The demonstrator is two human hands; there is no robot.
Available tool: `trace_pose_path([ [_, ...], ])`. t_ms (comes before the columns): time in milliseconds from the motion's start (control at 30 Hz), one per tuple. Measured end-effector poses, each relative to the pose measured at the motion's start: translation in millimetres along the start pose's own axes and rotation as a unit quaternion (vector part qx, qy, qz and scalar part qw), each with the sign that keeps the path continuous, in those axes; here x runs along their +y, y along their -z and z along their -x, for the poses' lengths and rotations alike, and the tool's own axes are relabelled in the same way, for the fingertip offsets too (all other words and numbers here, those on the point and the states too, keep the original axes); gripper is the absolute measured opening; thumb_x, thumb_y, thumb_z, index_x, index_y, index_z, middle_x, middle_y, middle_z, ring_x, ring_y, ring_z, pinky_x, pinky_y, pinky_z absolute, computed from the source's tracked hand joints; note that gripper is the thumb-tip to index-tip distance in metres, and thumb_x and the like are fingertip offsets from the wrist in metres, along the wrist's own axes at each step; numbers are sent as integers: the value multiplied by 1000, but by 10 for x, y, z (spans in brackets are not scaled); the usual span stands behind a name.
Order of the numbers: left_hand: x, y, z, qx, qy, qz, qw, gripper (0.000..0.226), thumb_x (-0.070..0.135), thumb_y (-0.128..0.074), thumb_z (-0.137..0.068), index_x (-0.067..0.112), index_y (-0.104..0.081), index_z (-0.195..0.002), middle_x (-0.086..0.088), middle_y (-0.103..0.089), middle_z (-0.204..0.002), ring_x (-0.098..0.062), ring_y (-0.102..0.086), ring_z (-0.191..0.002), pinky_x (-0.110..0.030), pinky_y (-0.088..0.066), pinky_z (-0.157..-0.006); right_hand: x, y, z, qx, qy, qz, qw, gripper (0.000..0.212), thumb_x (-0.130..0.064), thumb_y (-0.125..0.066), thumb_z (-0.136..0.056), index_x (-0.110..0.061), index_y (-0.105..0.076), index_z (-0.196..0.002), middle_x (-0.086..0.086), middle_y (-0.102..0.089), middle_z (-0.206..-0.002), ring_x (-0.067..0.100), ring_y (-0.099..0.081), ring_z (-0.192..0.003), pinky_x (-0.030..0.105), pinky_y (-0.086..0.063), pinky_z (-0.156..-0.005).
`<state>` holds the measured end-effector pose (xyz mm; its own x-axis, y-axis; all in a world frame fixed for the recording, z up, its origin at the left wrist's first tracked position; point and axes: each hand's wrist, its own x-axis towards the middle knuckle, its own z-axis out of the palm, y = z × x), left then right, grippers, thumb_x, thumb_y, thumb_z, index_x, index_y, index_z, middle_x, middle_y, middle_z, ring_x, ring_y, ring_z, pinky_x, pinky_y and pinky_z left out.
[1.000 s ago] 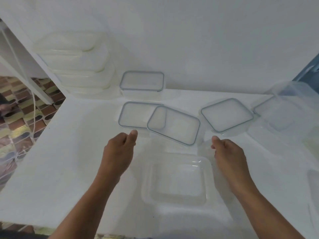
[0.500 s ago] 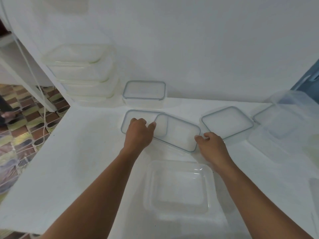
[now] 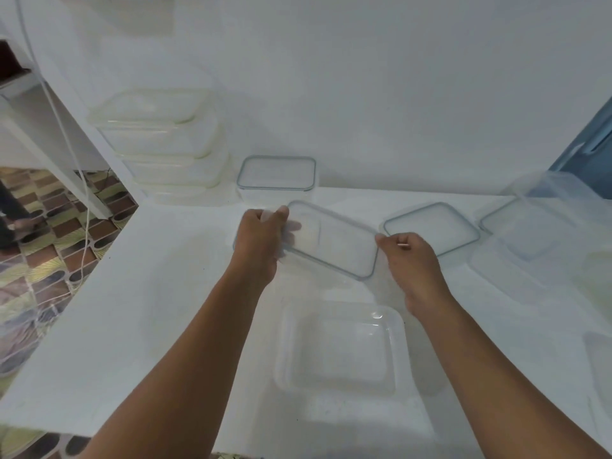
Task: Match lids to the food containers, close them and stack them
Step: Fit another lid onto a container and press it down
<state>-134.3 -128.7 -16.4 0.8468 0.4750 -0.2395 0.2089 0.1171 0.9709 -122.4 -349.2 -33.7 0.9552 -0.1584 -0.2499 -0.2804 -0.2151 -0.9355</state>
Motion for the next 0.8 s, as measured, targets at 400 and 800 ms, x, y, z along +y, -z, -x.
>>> trace_pose_path([
  [400, 459, 325, 885, -12, -80, -41, 996, 45, 41, -61, -101, 0, -60, -83, -13, -56, -60, -24, -54, -49, -31, -42, -46, -533, 548, 531, -43, 18, -132, 990, 31, -39, -62, -96, -14, -52, -81, 10, -27, -66, 17, -19, -50, 25, -21, -47],
  [800, -259, 710, 1317, -41, 12, -124, 991, 23, 24, -74, -94, 5, -65, -102, -5, -54, -53, -18, -44, -42, -28, -35, -41, 238, 680, 951, -60, 24, -18, 998, 13, -42, -75, -86, -34, -77, -97, -5, -42, -59, 12, -31, -45, 25, -30, -49],
])
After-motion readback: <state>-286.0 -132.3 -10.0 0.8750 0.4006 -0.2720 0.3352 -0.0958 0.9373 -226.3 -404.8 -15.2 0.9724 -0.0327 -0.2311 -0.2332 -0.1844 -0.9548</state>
